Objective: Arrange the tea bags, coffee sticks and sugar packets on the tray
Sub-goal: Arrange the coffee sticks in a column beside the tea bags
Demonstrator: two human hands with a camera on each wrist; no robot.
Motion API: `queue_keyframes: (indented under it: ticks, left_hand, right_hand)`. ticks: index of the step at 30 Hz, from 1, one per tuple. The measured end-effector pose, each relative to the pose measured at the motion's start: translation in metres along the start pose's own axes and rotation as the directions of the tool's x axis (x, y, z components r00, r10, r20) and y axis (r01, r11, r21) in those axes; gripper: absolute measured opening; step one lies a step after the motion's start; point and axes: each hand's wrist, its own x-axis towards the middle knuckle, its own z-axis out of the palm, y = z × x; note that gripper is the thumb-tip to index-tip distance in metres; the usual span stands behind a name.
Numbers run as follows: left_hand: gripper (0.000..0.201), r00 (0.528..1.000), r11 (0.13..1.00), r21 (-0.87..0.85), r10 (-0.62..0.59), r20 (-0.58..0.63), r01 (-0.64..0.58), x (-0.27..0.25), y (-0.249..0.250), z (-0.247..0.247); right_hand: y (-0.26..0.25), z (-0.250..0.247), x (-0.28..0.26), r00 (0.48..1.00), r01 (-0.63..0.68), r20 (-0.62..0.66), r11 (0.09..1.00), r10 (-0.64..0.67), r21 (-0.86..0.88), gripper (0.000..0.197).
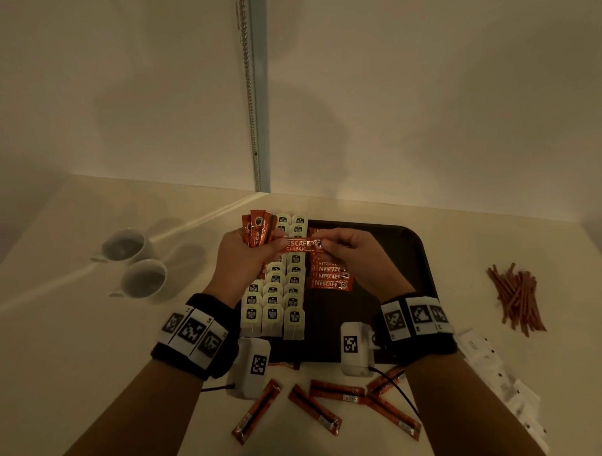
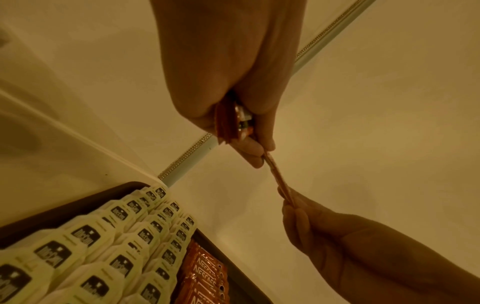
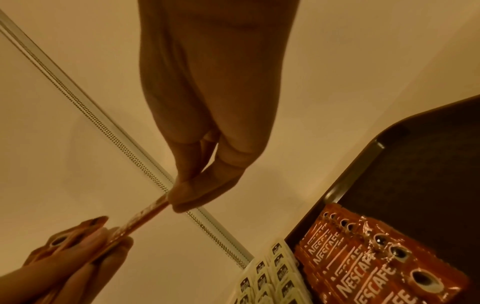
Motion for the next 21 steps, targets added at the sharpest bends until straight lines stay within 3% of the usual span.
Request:
queue_keyframes:
  ticks: [3,7,11,16,21]
  left_hand:
    - [0.003,0.999,0.999,-0.028,-0.029,-0.028,0.029,0.001,0.003,-0.003]
    - [0.015,0.994,0.995,-0.023,-0.097,-0.041,0.096,0.003,0.002,-0.01]
    - [0.013,0.982,0.979,-0.071,-0.189,0.02,0.19,0.006,-0.001,-0.01]
    - [0.008,0.955,0.945,-0.142,-0.292,0.05,0.296,0.005,-0.004,-0.009]
    - [0.009,0.951,0.938,-0.157,-0.307,0.043,0.31,0.002,-0.004,-0.011]
  right_hand:
    - [0.005,-0.011,0.001,0.997,0.017,-0.07,0.999,-0.019,-0.039,0.017]
    - [0.034,-0.035,0.006,0.973,-0.039,-0.229,0.972,-0.016,-0.234,0.014]
    - [0.075,-0.05,0.006,0.969,-0.19,-0.222,0.909,0.112,-0.372,0.012]
    - [0.112,-0.048,0.002,0.948,-0.309,-0.196,0.872,0.251,-0.38,0.013]
    - [0.124,-0.038,0.005,0.916,-0.361,-0.327,0.836,0.233,-0.414,0.013]
